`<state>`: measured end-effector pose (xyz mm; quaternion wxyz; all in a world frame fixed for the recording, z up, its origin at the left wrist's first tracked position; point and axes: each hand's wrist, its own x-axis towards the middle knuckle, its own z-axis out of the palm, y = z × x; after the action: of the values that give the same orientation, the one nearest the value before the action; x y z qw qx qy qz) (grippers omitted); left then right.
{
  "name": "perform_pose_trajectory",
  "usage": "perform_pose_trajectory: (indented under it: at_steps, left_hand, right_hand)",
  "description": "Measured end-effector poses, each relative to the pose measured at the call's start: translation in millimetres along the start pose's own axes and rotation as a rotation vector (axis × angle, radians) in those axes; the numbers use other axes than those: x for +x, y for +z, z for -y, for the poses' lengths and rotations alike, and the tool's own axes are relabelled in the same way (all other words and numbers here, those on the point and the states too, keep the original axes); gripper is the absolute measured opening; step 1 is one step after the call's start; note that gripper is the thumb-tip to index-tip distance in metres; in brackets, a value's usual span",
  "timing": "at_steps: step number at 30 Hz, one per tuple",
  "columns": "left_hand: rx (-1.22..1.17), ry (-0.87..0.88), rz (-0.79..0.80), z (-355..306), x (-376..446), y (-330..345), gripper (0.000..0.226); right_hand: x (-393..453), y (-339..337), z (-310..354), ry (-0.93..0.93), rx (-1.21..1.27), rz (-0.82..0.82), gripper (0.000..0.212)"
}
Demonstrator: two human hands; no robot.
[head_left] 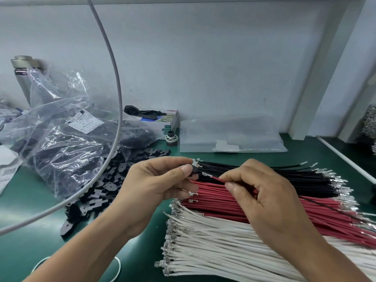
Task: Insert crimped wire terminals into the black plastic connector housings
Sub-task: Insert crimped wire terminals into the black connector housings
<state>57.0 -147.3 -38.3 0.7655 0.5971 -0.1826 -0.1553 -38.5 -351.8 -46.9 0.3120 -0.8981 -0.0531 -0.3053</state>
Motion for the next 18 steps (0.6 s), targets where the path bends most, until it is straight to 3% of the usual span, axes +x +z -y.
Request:
perform_pose_trajectory:
  at_steps: [8,18]
  left_hand:
    - [-0.098,-0.07,0.11,-0.3,1.1,-2.8,0.024]
    - [-0.11,-0.086,0.144,0.3,2.5,-5.4,0.034]
  right_hand:
    - [0.1,-0.5,4.8,-0.066,0.046,-0.113,0.008]
    - [-0.3,0.8,7.8,-0.065,0.045,-0.14,0.008]
